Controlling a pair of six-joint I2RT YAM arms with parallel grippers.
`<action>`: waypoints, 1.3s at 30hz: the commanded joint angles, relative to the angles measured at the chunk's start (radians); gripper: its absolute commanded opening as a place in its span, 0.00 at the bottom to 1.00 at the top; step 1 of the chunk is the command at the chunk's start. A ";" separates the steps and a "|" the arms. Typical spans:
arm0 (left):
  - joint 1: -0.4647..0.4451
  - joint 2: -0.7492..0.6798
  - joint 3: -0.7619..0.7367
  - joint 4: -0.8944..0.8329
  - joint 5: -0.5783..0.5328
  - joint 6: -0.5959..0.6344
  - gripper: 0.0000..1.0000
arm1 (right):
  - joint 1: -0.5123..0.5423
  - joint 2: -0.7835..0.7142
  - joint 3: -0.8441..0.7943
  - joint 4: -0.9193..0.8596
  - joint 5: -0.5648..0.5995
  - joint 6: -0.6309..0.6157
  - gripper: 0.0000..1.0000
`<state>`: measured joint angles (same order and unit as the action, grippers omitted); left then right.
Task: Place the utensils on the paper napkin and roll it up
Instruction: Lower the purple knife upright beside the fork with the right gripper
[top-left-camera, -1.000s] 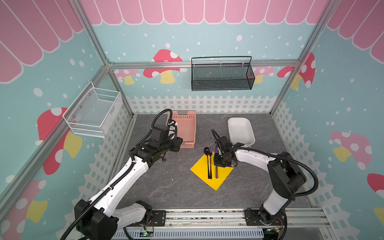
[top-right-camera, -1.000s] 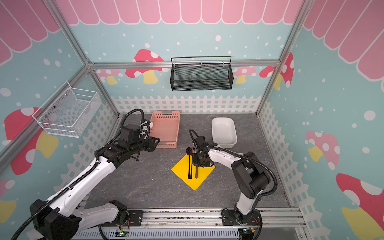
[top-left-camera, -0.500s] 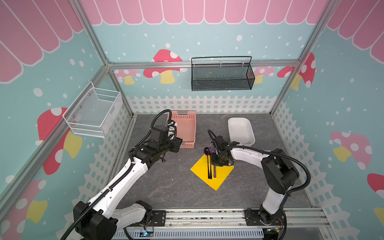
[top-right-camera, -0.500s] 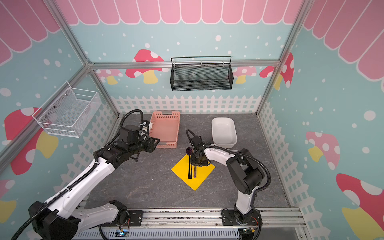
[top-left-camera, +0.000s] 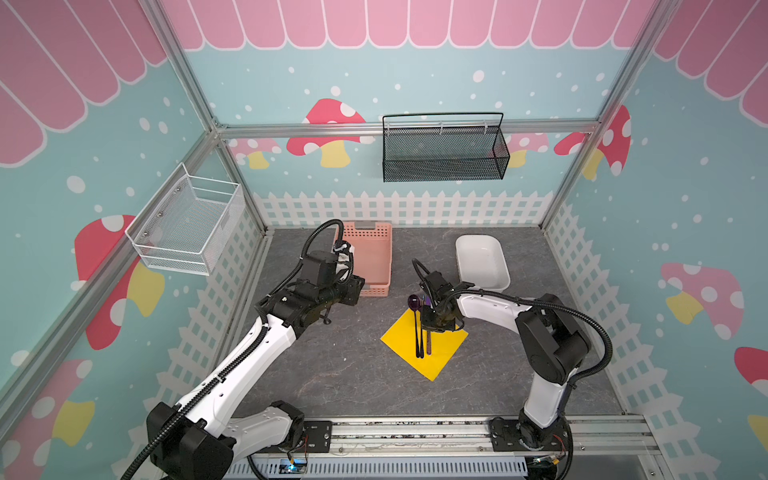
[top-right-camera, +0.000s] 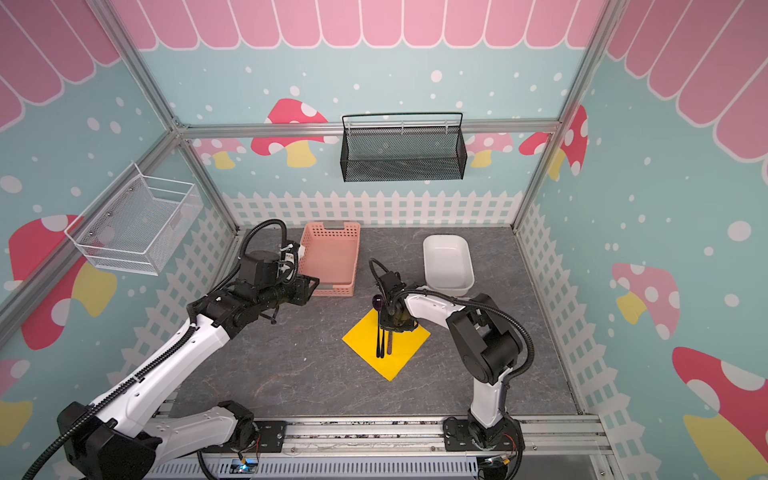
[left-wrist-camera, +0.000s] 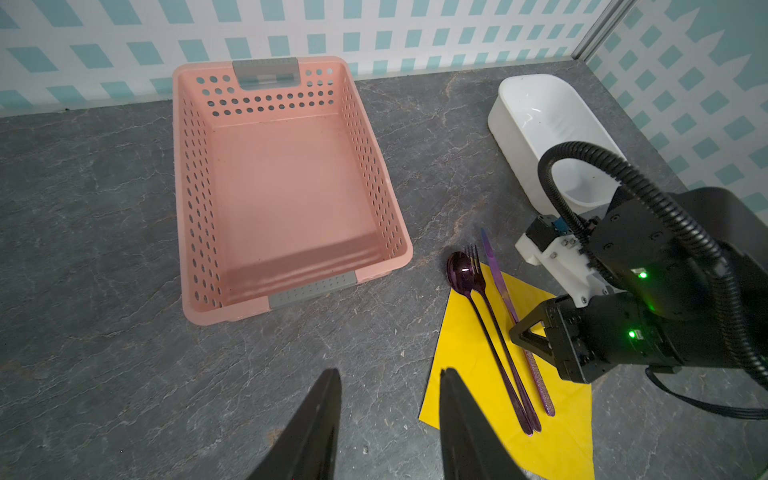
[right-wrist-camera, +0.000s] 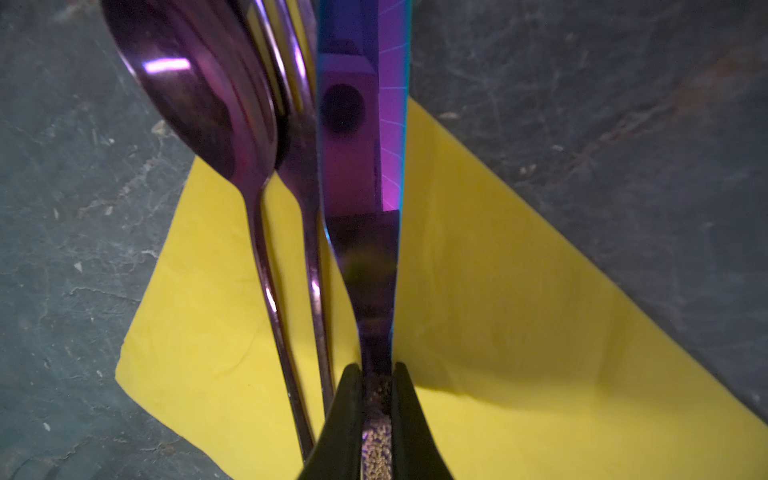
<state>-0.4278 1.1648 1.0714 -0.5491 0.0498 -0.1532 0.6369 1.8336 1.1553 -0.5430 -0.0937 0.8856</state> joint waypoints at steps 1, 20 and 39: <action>-0.004 -0.022 -0.010 -0.009 0.006 0.006 0.41 | 0.010 0.023 0.020 -0.019 0.018 0.022 0.02; -0.005 -0.022 -0.014 -0.009 0.002 0.007 0.41 | 0.009 0.038 0.015 -0.021 0.014 0.032 0.11; -0.005 -0.025 -0.013 -0.009 -0.006 0.004 0.41 | 0.012 0.039 0.023 -0.034 0.016 0.032 0.19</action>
<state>-0.4286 1.1591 1.0710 -0.5495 0.0486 -0.1532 0.6369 1.8465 1.1595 -0.5465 -0.0937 0.8993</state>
